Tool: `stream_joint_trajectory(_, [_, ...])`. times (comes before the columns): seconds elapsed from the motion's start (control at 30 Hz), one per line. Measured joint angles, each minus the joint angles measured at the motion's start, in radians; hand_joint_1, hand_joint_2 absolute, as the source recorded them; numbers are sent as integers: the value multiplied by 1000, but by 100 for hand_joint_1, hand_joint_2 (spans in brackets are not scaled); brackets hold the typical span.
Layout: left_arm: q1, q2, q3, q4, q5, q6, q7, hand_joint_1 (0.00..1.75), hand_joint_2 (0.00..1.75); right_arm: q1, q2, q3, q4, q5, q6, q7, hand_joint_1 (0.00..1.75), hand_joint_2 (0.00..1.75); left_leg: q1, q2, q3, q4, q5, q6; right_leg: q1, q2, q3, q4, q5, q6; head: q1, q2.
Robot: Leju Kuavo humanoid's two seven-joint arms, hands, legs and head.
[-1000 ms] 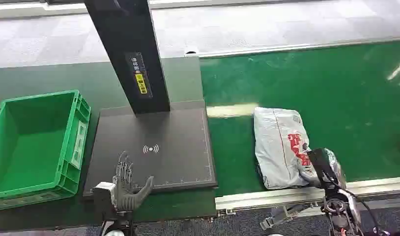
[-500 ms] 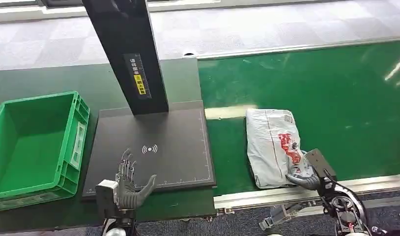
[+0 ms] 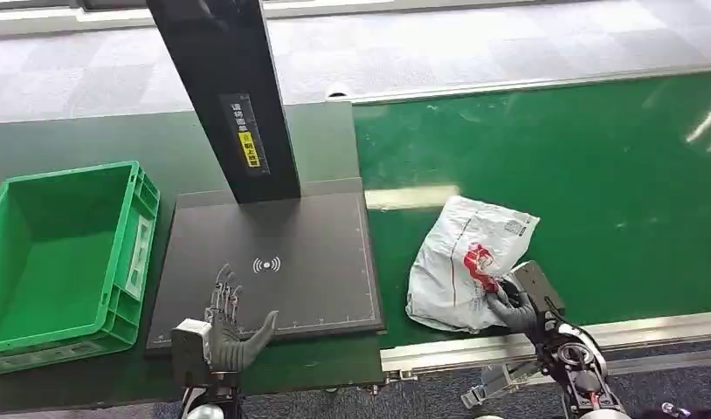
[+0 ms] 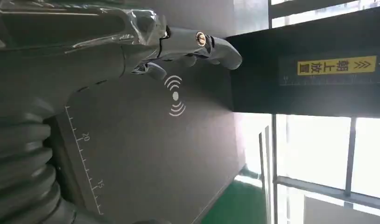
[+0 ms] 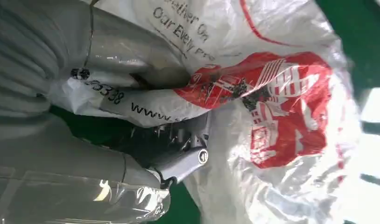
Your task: Moved the parcel from conveyor to table for the left to box.
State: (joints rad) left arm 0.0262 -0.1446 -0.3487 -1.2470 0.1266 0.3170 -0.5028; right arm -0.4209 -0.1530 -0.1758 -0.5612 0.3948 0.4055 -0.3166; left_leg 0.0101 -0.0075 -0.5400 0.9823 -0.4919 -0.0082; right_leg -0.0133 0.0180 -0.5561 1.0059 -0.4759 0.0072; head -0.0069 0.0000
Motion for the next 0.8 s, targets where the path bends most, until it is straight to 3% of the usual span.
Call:
stream_joint_trajectory(0.13, [8, 0, 2, -11, -7, 6, 5, 0, 175, 28, 16, 38, -110, -77, -85, -4, 175, 175, 0, 0, -2, 0, 0, 0, 0, 0, -1, 0, 0, 0, 0, 0])
stream_joint_trajectory(0.4, [46, -9, 29, -74, -38, 21, 17, 0, 175, 138, 71, 168, -586, -159, -427, -26, 175, 175, 0, -1, -6, 0, 0, 0, 0, -1, -6, 0, 0, 0, 0, 0])
stream_joint_trajectory(0.6, [45, -14, 34, -83, -46, 13, 14, 0, 175, 175, 100, 258, -806, -167, -476, -53, 175, 175, 0, 0, -6, 0, 0, 0, 0, -1, -6, 0, 0, 0, 0, 0])
stream_joint_trajectory(0.8, [29, -22, 33, -81, -47, -8, 13, 0, 175, 177, 142, 373, -842, -157, -431, -30, 175, 175, 0, -1, -6, 0, 0, 0, 0, -1, -5, 0, 0, 0, 0, 0])
